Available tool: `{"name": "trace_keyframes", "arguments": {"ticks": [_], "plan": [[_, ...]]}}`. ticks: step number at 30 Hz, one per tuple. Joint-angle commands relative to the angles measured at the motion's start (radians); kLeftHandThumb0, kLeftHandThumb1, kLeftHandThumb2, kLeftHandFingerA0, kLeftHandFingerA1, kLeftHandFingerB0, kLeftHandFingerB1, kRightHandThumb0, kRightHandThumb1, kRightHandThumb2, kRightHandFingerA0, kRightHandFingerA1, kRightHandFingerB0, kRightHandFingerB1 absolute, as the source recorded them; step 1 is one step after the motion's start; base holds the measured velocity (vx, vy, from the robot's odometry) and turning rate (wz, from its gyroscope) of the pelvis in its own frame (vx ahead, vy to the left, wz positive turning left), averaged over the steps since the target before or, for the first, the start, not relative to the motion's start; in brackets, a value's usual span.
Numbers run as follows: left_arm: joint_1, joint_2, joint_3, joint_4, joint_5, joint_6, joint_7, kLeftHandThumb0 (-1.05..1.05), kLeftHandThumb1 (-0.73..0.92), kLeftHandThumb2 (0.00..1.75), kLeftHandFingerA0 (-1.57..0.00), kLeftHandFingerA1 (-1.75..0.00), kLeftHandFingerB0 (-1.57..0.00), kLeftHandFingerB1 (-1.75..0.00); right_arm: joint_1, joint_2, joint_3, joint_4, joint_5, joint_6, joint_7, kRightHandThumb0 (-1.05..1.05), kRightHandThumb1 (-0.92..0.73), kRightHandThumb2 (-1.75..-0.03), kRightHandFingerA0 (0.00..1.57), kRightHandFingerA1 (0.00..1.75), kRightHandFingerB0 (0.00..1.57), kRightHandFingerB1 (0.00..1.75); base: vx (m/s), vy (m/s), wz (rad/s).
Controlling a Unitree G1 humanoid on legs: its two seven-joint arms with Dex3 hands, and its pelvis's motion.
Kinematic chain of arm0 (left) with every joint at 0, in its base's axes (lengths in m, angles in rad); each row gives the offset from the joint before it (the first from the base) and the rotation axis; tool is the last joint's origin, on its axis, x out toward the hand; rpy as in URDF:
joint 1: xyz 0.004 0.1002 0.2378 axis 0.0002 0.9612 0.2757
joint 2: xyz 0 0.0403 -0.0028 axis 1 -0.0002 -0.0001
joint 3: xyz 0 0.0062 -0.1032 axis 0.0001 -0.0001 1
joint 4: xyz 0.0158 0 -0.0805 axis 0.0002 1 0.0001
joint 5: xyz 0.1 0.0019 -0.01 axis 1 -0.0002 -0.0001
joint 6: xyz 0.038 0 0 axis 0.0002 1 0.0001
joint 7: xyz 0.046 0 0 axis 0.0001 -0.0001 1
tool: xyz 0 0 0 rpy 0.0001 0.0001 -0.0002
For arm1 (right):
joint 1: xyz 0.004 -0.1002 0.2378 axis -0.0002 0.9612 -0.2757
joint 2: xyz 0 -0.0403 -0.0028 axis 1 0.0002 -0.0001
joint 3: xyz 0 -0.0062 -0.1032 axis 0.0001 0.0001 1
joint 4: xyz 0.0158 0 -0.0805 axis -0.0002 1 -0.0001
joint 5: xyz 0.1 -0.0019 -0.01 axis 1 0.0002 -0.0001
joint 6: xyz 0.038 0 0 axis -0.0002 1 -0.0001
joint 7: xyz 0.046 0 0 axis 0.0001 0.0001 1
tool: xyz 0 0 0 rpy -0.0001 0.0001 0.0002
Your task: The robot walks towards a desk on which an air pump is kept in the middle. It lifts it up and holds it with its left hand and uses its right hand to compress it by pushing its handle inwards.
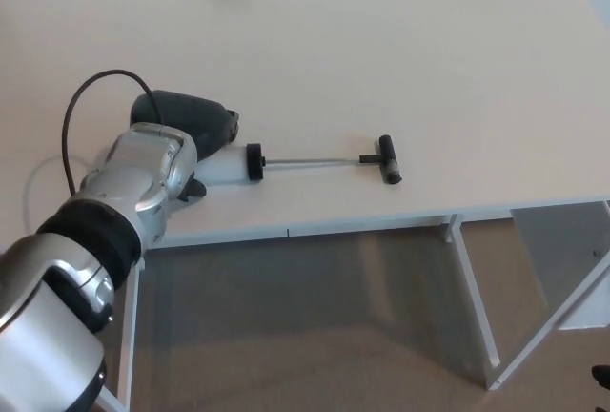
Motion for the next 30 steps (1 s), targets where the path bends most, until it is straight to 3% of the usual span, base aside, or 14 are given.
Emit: {"name": "trace_keyframes", "arguments": {"ticks": [1, 2, 3, 5, 7, 9, 10, 13, 14, 17, 21, 24, 25, 30], "plan": [[0.052, -0.003, 0.006, 0.038, 0.008, -0.097, -0.026, -0.18, 0.60, 0.58, -0.72, -1.19, -0.68, -0.58, -0.007, -0.004, -0.010, -0.011, 0.012, 0.020, -0.013, -0.32, -0.71, -0.61, 0.79, 0.58, 0.64, 0.47, 0.00, 0.000, 0.00], [0.050, -0.002, 0.009, 0.041, 0.008, -0.100, -0.026, -0.18, 0.60, 0.58, -0.72, -1.19, -0.68, -0.58, -0.010, -0.004, -0.010, -0.012, 0.010, 0.024, -0.016, -0.32, -0.71, -0.61, 0.79, 0.58, 0.64, 0.47, 0.00, 0.000, 0.00], [0.046, 0.001, 0.012, 0.045, 0.010, -0.106, -0.026, -0.17, 0.60, 0.59, -0.71, -1.27, -0.68, -0.70, -0.014, -0.002, -0.011, -0.016, 0.010, 0.024, -0.019, -0.32, -0.70, -0.61, 0.80, 0.62, 0.65, 0.48, 0.00, 0.000, 0.00], [0.044, 0.003, 0.015, 0.048, 0.013, -0.110, -0.025, -0.17, 0.60, 0.59, -0.71, -1.27, -0.68, -0.70, -0.017, 0.000, -0.013, -0.019, 0.011, 0.024, -0.021, -0.32, -0.70, -0.61, 0.80, 0.62, 0.65, 0.48, 0.00, 0.000, 0.00], [0.038, 0.010, 0.035, 0.057, -0.001, -0.122, -0.046, -0.11, 0.61, 0.59, -0.77, -1.31, -0.65, -0.92, -0.010, 0.010, -0.021, -0.057, 0.030, 0.023, -0.016, -0.33, -0.70, -0.61, 0.80, 0.61, 0.65, 0.47, 0.00, 0.000, 0.00], [0.034, 0.013, 0.046, 0.062, -0.006, -0.126, -0.060, -0.11, 0.61, 0.59, -0.77, -1.31, -0.65, -0.92, -0.002, 0.019, -0.025, -0.087, 0.040, 0.029, -0.014, -0.33, -0.70, -0.61, 0.80, 0.61, 0.65, 0.47, 0.00, 0.000, 0.00], [0.034, 0.022, 0.059, 0.065, -0.018, -0.136, -0.074, -0.11, 0.61, 0.59, -0.88, -1.26, -0.60, -1.32, 0.026, 0.041, -0.035, -0.171, 0.078, 0.039, -0.005, -0.30, -0.72, -0.61, 0.79, 0.60, 0.63, 0.47, 0.00, 0.000, 0.00], [0.033, 0.037, 0.101, 0.075, -0.052, -0.147, -0.120, -0.09, 0.66, 0.61, -0.86, -1.24, -0.59, -1.36, 0.103, 0.094, -0.055, -0.394, 0.178, 0.058, 0.022, -0.29, -0.73, -0.61, 0.74, 0.57, 0.61, 0.48, 0.00, 0.000, 0.00], [0.027, 0.035, 0.123, 0.083, -0.072, -0.133, -0.150, -0.11, 0.66, 0.62, -0.90, -1.25, -0.67, -1.24, 0.131, 0.112, -0.060, -0.498, 0.214, 0.068, 0.018, -0.30, -0.71, -0.61, 0.79, 0.61, 0.64, 0.49, 0.00, 0.000, 0.00], [0.015, 0.034, 0.164, 0.094, -0.108, -0.112, -0.206, -0.11, 0.70, 0.74, -0.91, -1.21, -0.71, -1.17, 0.175, 0.138, -0.070, -0.705, 0.283, 0.079, 0.008, -0.28, -0.72, -0.61, 0.84, 0.65, 0.65, 0.51, 0.00, 0.000, 0.00], [0.004, 0.048, 0.192, 0.096, -0.129, -0.110, -0.248, -0.11, 0.71, 0.77, -0.92, -1.17, -0.74, -1.15, 0.179, 0.133, -0.080, -0.925, 0.391, 0.079, 0.012, -0.30, -0.74, -0.61, 0.84, 0.69, 0.64, 0.52, 0.00, 0.000, 0.00], [0.001, 0.058, 0.208, 0.095, -0.143, -0.127, -0.272, -0.09, 0.72, 0.77, -0.87, -1.13, -0.74, -1.13, 0.158, 0.108, -0.089, -1.046, 0.456, 0.117, 0.007, -0.35, -0.74, -0.62, 0.83, 0.69, 0.68, 0.51, 0.00, 0.000, 0.00], [-0.003, 0.061, 0.221, 0.102, -0.158, -0.134, -0.297, -0.07, 0.73, 0.81, -0.86, -1.23, -0.79, -1.13, 0.126, 0.087, -0.099, -1.107, 0.464, 0.133, -0.006, -0.41, -0.75, -0.61, 0.83, 0.76, 0.71, 0.53, 0.00, 0.000, 0.00], [-0.012, 0.061, 0.242, 0.119, -0.173, -0.134, -0.339, -0.07, 0.68, 0.81, -0.87, -1.26, -0.80, -1.10, 0.003, 0.040, -0.130, -1.264, 0.466, 0.233, -0.078, -0.44, -0.73, -0.61, 0.82, 0.79, 0.73, 0.54, 0.00, 0.000, 0.00]]}}
